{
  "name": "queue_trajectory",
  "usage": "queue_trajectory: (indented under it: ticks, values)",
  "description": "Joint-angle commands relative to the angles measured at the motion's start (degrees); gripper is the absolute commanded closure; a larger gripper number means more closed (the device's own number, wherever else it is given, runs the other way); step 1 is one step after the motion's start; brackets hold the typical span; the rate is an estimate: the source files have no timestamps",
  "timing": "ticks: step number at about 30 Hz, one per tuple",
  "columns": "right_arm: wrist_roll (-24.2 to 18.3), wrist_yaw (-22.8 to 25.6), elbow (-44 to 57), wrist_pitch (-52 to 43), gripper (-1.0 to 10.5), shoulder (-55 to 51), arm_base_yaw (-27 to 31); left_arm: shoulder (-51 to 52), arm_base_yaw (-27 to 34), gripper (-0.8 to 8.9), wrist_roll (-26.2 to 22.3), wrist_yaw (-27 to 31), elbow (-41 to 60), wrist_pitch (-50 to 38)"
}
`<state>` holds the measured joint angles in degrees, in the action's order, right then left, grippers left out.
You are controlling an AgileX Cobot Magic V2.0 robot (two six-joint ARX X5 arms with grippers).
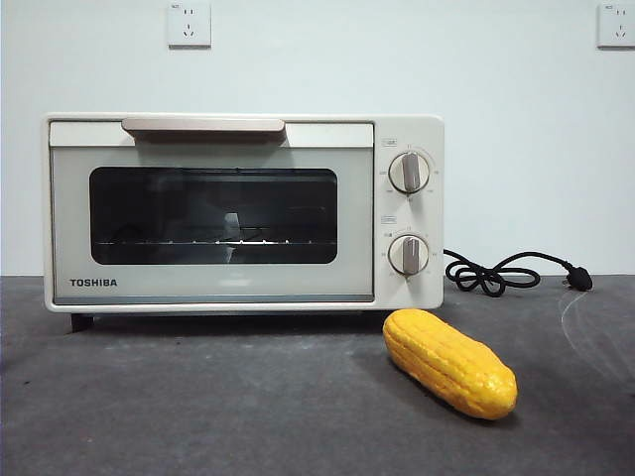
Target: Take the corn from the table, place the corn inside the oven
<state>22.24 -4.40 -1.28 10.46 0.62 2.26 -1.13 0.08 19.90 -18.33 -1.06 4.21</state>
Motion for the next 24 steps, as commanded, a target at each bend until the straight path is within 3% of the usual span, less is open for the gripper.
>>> queue_trajectory:
  ticks: [1, 8, 14, 24]
  values:
    - [6.36, -0.07, 0.31, -0.13, 5.7, -0.09, 0.02, -0.02, -0.13, 8.17, 3.50, -2.27, -0.02, -1.53]
    - [14.10, -0.44, 0.24, -0.63, 5.7, -0.09, 0.02, -0.02, -0.15, 8.17, 6.21, -3.78, -0.04, -1.77]
    - [14.53, -9.57, -1.60, -5.20, 5.7, -0.07, 0.00, -0.37, -0.15, 8.19, 8.37, -7.61, -2.99, -2.47]
    - [14.95, -16.06, -13.94, -4.46, 5.7, 6.23, 0.00, -12.02, -0.17, 8.19, 7.80, -7.65, -17.70, 0.37]
